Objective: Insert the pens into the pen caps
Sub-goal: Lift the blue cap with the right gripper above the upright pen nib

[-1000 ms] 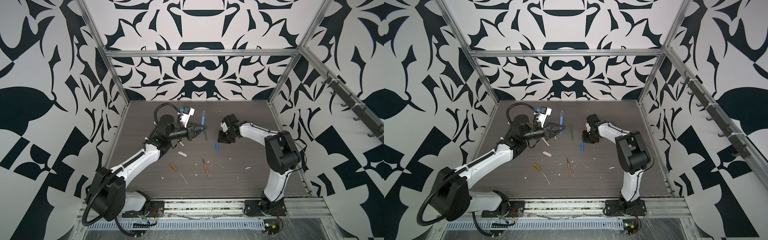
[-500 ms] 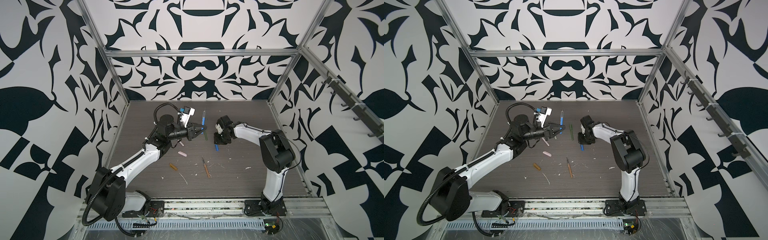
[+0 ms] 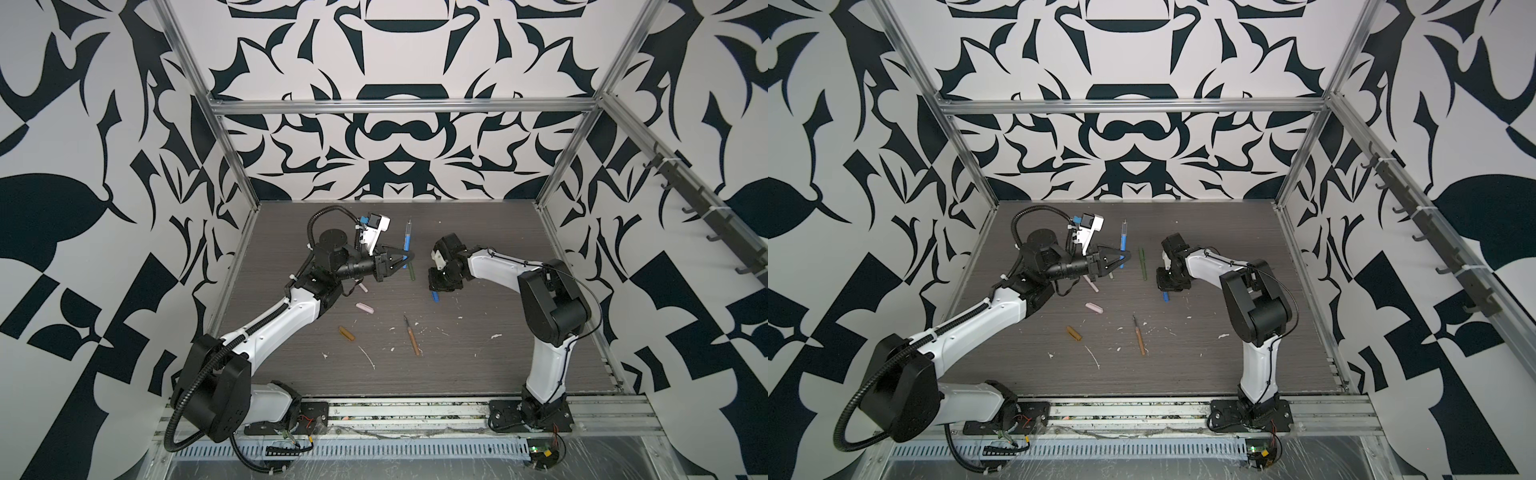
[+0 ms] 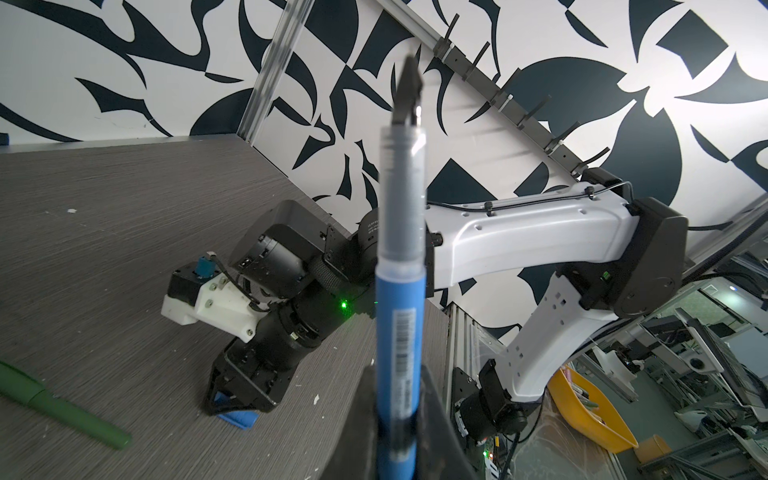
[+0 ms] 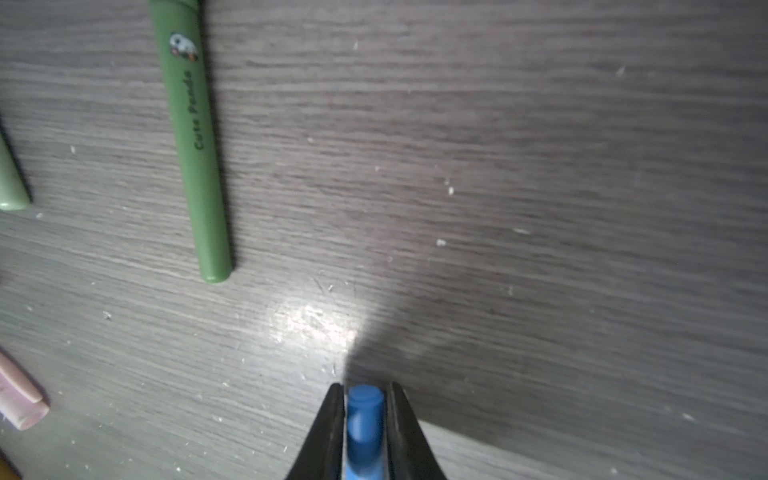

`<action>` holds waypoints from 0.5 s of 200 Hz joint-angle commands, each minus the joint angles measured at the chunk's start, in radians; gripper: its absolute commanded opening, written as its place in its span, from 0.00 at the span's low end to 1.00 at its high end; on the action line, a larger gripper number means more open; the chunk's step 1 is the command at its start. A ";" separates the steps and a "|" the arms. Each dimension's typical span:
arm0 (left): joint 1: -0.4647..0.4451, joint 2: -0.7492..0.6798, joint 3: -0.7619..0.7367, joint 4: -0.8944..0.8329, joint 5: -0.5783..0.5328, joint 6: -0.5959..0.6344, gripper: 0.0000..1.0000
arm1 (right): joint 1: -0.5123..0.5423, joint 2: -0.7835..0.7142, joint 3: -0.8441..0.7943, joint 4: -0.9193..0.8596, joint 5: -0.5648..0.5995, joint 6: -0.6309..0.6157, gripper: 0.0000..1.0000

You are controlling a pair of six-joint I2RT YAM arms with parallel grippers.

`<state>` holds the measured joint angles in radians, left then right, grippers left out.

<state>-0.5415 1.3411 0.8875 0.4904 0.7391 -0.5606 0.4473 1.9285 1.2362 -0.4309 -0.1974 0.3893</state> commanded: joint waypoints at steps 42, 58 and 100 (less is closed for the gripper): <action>-0.002 -0.004 0.002 0.022 0.020 -0.006 0.00 | 0.028 -0.030 -0.047 -0.013 0.025 0.021 0.12; -0.001 -0.005 0.002 0.023 0.019 -0.004 0.00 | 0.033 -0.077 -0.051 -0.002 0.027 0.029 0.11; -0.002 -0.010 -0.011 0.031 -0.001 0.008 0.00 | 0.041 -0.330 -0.115 0.177 0.008 0.084 0.08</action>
<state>-0.5415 1.3411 0.8875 0.4900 0.7406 -0.5602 0.4793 1.7874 1.1358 -0.3851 -0.1913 0.4263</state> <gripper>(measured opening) 0.130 0.156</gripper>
